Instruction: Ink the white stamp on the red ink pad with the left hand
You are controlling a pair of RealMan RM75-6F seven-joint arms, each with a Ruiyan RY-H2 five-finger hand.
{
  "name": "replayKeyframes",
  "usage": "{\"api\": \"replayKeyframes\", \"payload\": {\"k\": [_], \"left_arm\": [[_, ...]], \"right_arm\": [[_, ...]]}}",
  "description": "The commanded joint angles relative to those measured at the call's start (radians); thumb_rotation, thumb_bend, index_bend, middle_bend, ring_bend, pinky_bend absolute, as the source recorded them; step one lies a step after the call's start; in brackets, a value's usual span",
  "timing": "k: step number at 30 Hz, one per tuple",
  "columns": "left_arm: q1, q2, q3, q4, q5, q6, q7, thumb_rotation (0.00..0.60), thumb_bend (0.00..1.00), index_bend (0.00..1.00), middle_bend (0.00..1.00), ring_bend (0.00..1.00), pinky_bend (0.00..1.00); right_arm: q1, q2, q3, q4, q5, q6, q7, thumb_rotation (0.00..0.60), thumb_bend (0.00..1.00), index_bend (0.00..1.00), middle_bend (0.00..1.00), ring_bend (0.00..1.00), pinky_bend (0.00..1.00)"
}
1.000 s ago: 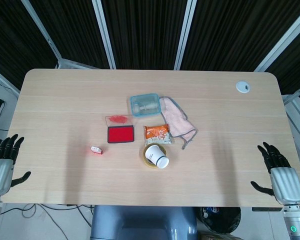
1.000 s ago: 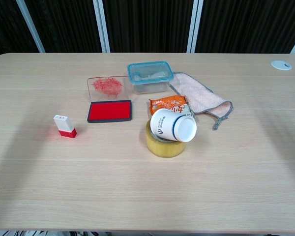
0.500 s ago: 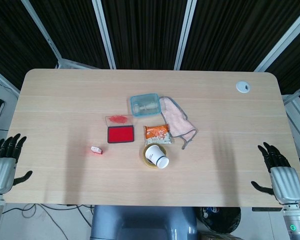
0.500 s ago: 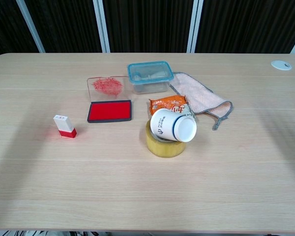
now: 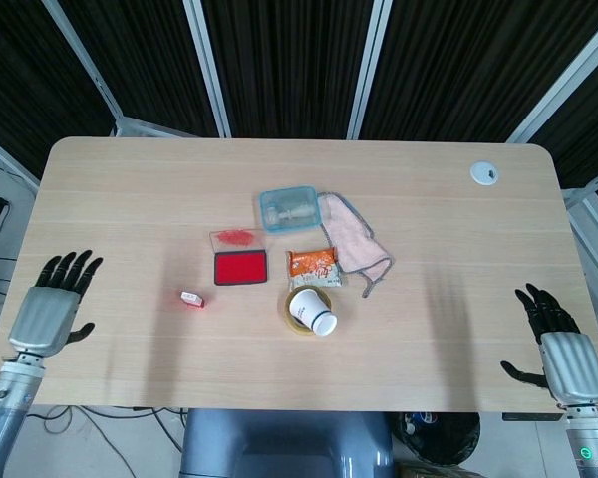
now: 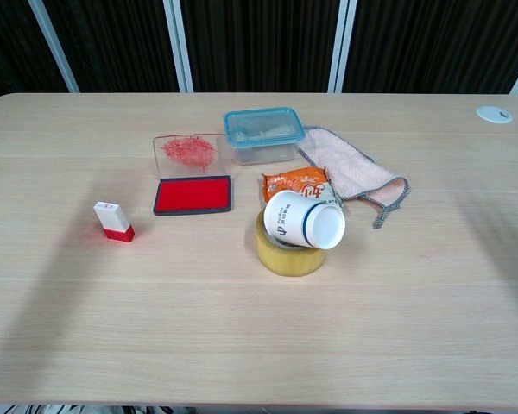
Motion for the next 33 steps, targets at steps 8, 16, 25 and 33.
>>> {"api": "replayKeyframes", "payload": {"k": [8,16,25,33], "left_arm": [[-0.205,-0.118,-0.056,0.065,-0.168,-0.252,0.212,0.600,0.15,0.22,0.22,0.14,0.19],[-0.284,-0.206,-0.058,0.125,-0.260,-0.316,0.306,0.600,0.16,0.30,0.30,0.17,0.20],[-0.335,-0.277,-0.045,0.176,-0.321,-0.334,0.353,0.600,0.19,0.34,0.35,0.19,0.21],[-0.370,-0.328,-0.026,0.220,-0.336,-0.347,0.360,0.600,0.19,0.36,0.37,0.19,0.21]], "right_arm": [[0.003,0.006,0.001,-0.008,0.007,-0.011,0.016,0.600,0.11,0.00,0.00,0.00,0.18],[0.004,0.009,0.002,-0.010,0.008,-0.014,0.031,0.600,0.11,0.00,0.00,0.00,0.18],[0.007,0.012,0.003,-0.014,0.011,-0.018,0.040,0.600,0.11,0.00,0.00,0.00,0.18],[0.007,0.013,0.005,-0.017,0.012,-0.018,0.047,0.600,0.12,0.00,0.00,0.00,0.18]]}}
